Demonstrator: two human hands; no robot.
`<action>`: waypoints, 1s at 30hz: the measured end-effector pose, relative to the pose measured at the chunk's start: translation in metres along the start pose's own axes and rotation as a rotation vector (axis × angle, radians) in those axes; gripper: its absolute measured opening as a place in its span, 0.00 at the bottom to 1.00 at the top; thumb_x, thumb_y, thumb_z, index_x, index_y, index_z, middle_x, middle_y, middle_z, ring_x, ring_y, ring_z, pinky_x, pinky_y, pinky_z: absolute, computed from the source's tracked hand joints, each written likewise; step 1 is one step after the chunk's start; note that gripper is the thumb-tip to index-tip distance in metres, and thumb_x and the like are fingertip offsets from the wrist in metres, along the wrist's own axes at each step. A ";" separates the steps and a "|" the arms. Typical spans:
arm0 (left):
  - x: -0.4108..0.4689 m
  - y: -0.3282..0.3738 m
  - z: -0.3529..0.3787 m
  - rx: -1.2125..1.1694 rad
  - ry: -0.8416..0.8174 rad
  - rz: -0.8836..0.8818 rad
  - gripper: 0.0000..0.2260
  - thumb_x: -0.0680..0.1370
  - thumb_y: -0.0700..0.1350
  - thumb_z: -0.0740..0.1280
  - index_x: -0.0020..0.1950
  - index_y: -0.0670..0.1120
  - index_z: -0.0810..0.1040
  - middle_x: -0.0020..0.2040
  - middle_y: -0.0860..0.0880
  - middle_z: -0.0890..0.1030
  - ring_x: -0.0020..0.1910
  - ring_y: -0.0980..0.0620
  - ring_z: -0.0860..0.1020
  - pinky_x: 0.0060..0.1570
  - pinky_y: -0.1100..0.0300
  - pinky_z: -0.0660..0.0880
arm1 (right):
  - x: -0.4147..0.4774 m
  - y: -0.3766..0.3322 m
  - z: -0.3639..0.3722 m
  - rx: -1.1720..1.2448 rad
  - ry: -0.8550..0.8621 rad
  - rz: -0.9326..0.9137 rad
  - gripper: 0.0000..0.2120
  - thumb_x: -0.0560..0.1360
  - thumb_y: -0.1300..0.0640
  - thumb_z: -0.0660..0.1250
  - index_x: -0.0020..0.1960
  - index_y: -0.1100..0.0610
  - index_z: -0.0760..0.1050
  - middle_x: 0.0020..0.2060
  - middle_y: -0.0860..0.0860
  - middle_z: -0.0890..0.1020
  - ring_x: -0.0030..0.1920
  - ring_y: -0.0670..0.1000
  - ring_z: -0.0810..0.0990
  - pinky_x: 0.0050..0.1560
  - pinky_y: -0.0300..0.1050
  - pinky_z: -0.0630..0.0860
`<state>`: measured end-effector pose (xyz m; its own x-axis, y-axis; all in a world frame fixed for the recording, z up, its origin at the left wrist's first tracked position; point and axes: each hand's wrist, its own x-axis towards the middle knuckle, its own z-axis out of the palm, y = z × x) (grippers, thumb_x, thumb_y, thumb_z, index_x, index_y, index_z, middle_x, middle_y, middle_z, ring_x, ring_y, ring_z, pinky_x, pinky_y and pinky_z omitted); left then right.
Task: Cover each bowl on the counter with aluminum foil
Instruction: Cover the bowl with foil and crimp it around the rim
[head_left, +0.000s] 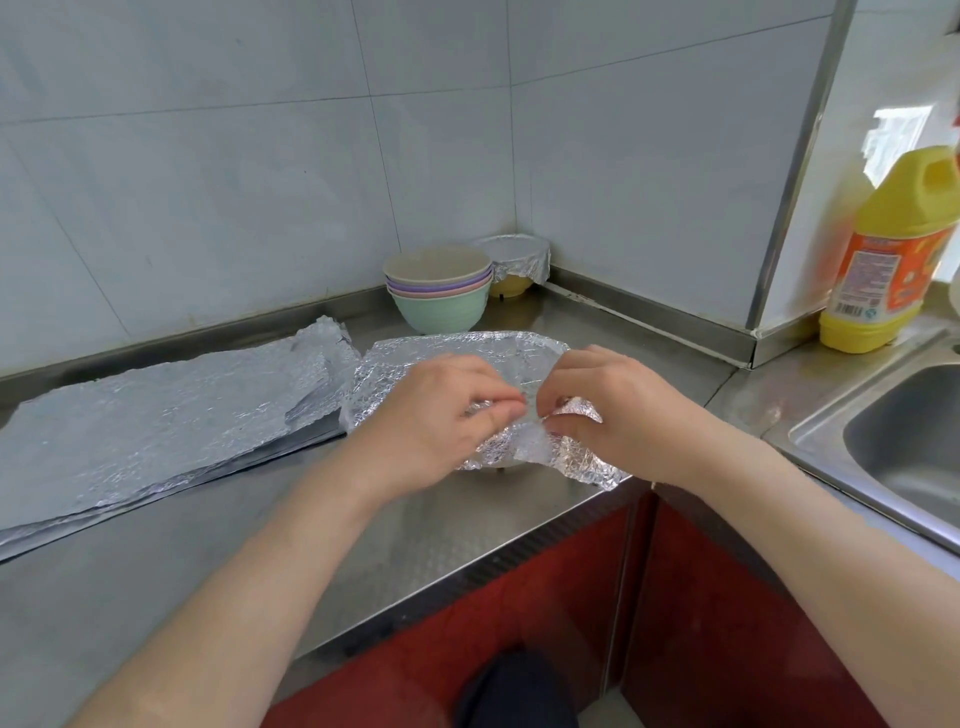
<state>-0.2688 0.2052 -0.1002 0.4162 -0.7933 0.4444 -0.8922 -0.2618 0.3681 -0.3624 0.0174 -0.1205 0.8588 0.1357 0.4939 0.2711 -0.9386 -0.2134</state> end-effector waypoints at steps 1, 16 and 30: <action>0.001 -0.003 -0.007 -0.026 0.016 -0.013 0.07 0.77 0.46 0.69 0.52 0.49 0.85 0.48 0.57 0.81 0.49 0.60 0.77 0.51 0.71 0.69 | -0.001 0.000 -0.004 0.033 -0.012 0.033 0.06 0.72 0.57 0.73 0.49 0.52 0.81 0.45 0.45 0.80 0.47 0.48 0.77 0.51 0.44 0.73; -0.010 -0.029 0.003 -0.121 0.003 -0.032 0.06 0.69 0.51 0.76 0.44 0.54 0.87 0.44 0.60 0.82 0.49 0.56 0.78 0.49 0.62 0.73 | 0.006 -0.029 0.012 0.114 0.045 0.094 0.04 0.74 0.56 0.73 0.47 0.53 0.85 0.42 0.49 0.80 0.44 0.48 0.75 0.48 0.46 0.72; -0.008 -0.010 0.028 0.176 0.138 0.088 0.08 0.74 0.50 0.68 0.43 0.50 0.85 0.38 0.54 0.78 0.40 0.54 0.72 0.42 0.62 0.68 | -0.001 -0.015 0.015 -0.103 0.050 0.110 0.04 0.76 0.58 0.69 0.48 0.49 0.78 0.46 0.44 0.76 0.49 0.48 0.72 0.51 0.50 0.65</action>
<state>-0.2677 0.1992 -0.1301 0.3450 -0.7375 0.5806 -0.9378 -0.2964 0.1807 -0.3605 0.0358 -0.1304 0.8573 0.0164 0.5145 0.1281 -0.9748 -0.1824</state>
